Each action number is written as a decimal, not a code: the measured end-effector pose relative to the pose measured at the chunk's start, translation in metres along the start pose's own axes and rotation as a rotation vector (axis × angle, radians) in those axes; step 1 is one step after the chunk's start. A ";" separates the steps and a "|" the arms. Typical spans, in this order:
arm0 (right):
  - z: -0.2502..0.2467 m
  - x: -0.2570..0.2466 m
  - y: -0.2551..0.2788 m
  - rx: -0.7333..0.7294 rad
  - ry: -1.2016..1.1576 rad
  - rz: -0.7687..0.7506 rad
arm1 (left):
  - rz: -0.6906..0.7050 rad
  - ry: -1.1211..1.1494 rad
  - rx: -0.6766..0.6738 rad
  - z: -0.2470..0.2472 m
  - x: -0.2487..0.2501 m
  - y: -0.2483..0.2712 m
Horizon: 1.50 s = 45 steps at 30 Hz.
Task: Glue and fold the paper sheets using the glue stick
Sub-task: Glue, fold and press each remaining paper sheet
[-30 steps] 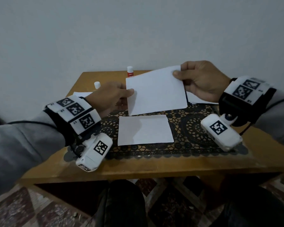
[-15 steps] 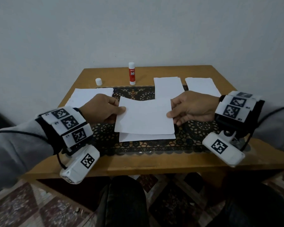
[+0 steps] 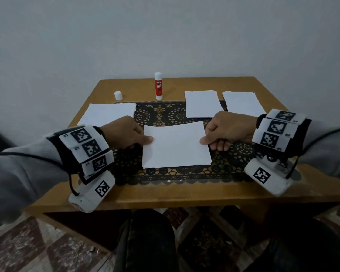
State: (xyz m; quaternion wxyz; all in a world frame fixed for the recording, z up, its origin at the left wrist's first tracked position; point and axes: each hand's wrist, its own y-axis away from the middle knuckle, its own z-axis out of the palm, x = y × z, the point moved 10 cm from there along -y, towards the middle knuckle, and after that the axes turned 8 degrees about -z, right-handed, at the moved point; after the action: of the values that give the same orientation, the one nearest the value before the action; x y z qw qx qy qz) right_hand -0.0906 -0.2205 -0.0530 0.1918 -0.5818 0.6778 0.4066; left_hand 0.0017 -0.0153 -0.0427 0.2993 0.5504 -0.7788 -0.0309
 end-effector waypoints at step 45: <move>0.077 -0.032 0.014 -0.292 0.962 -0.134 | 0.142 -0.848 -0.252 0.054 0.011 0.032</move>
State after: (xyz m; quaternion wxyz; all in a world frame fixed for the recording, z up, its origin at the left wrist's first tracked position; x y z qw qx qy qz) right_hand -0.1123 -0.1409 -0.0705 -0.1997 -0.7662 0.5868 0.1697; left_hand -0.0547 -0.0273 -0.0702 0.0198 0.3935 -0.8587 -0.3278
